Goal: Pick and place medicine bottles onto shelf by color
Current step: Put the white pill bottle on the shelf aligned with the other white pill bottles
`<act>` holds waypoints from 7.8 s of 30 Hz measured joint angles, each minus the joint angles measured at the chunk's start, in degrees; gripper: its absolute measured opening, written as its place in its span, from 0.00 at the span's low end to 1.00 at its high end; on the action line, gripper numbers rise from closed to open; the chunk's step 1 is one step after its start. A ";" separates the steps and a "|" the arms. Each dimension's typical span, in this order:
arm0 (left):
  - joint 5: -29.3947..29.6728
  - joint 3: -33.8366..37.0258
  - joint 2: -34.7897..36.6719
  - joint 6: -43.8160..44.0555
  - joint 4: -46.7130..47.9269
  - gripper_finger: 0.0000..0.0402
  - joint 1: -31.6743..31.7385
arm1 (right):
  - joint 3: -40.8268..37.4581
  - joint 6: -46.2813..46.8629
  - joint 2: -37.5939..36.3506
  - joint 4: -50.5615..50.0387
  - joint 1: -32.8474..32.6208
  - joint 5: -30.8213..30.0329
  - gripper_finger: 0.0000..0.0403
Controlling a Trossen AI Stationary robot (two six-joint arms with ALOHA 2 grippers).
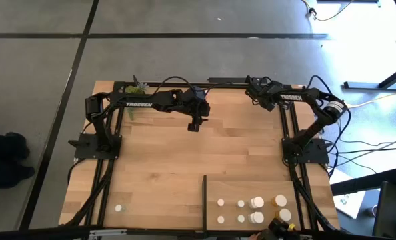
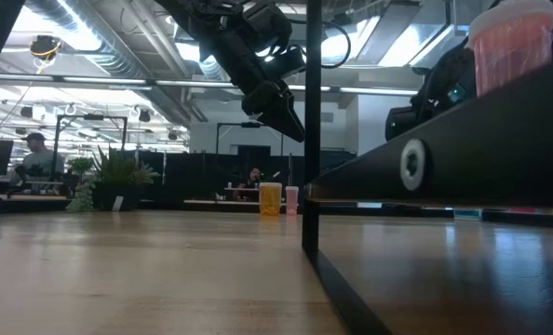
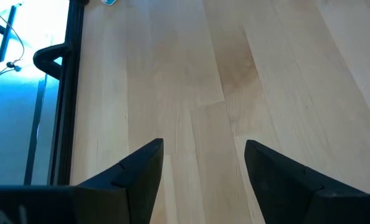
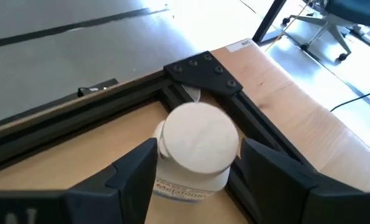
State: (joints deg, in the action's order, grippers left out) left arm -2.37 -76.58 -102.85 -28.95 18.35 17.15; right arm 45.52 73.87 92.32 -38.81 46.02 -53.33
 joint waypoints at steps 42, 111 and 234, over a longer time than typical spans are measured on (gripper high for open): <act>0.02 -0.02 -0.02 -0.04 -1.92 0.55 0.00 | 0.00 3.69 2.12 -2.57 -2.47 -1.07 0.45; 0.00 -0.02 -0.02 -0.06 -1.94 0.55 0.02 | 0.04 -8.92 -13.51 -18.96 -15.43 8.16 0.41; -10.12 0.00 -0.02 1.79 -9.88 0.55 3.18 | -0.02 -44.11 -14.19 -7.21 -1.79 15.11 0.66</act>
State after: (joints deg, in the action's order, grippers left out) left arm -12.49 -76.58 -102.87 -27.16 8.47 20.33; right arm 45.50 29.76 78.13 -46.02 44.23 -38.22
